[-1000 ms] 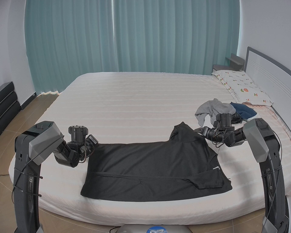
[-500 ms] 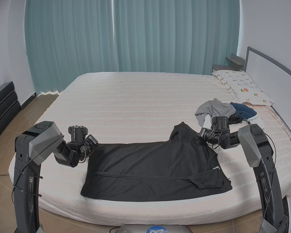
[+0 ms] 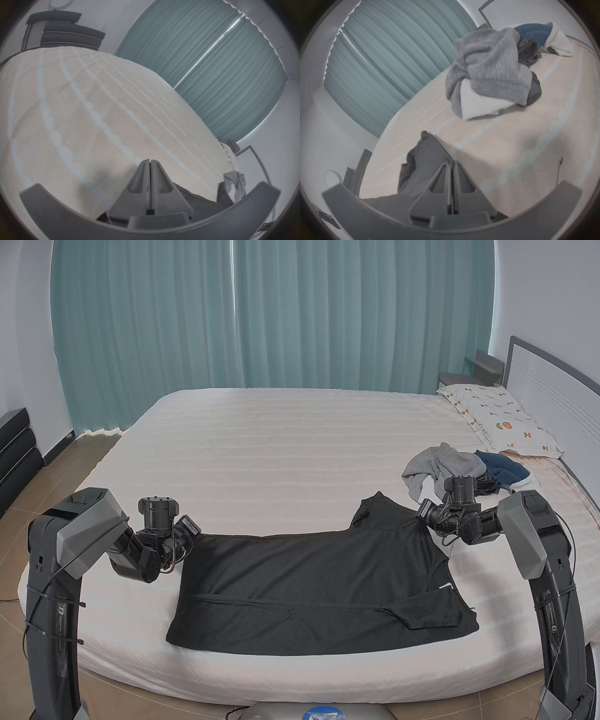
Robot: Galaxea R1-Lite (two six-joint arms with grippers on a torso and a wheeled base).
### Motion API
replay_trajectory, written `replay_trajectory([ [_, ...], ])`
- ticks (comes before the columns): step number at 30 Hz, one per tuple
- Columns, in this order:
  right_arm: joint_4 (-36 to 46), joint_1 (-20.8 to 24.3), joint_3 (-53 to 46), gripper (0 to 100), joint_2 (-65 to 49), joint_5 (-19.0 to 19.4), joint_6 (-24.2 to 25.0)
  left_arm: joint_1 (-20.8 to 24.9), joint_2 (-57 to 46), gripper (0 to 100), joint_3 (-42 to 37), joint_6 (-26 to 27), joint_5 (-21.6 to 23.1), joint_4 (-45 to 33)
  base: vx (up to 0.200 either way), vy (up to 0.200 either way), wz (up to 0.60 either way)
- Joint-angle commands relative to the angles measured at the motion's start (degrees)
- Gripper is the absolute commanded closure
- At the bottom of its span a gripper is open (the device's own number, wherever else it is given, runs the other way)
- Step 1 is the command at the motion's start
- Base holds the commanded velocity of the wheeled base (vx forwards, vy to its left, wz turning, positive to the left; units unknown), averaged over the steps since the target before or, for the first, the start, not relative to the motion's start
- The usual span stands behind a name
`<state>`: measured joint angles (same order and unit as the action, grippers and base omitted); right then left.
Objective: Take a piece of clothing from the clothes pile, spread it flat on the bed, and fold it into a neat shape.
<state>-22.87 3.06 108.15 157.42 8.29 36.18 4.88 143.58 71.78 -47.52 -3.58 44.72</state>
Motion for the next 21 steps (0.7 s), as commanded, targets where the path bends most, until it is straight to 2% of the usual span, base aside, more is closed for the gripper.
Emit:
replay_trajectory([
  [1,-3.8,-1.3,-5.3,100,-4.4,1.0,1.4,-0.6,-2.5,100,0.1,-2.4,0.9,-0.1,0.0,0.0,0.0],
  [3,-6.1,-1.7,-8.0,100,-5.5,2.7,2.1,-1.1,-2.7,100,0.4,-3.2,1.0,-0.1,0.0,0.0,0.0],
  [5,-12.0,-2.1,-12.2,100,-6.6,5.4,3.4,-1.7,-2.7,100,0.6,-3.4,1.1,0.1,0.0,0.0,0.0],
  [9,-22.3,-3.0,-17.0,100,-6.9,6.2,4.4,-2.3,-2.7,100,0.5,-3.5,1.1,0.2,0.0,0.0,0.0],
  [13,-24.3,-3.5,-19.1,100,-7.5,6.4,5.3,-2.4,-2.7,100,0.0,-3.5,1.1,0.3,0.0,0.0,0.0],
  [17,-25.6,-3.5,-21.6,100,-8.4,8.8,5.5,-2.8,-2.9,100,0.0,-3.5,1.1,0.3,0.0,0.0,0.0],
  [21,-25.5,-3.6,-22.2,100,-8.5,9.4,5.5,-3.3,-3.2,100,-0.1,-3.5,1.1,0.2,0.0,0.0,0.0],
])
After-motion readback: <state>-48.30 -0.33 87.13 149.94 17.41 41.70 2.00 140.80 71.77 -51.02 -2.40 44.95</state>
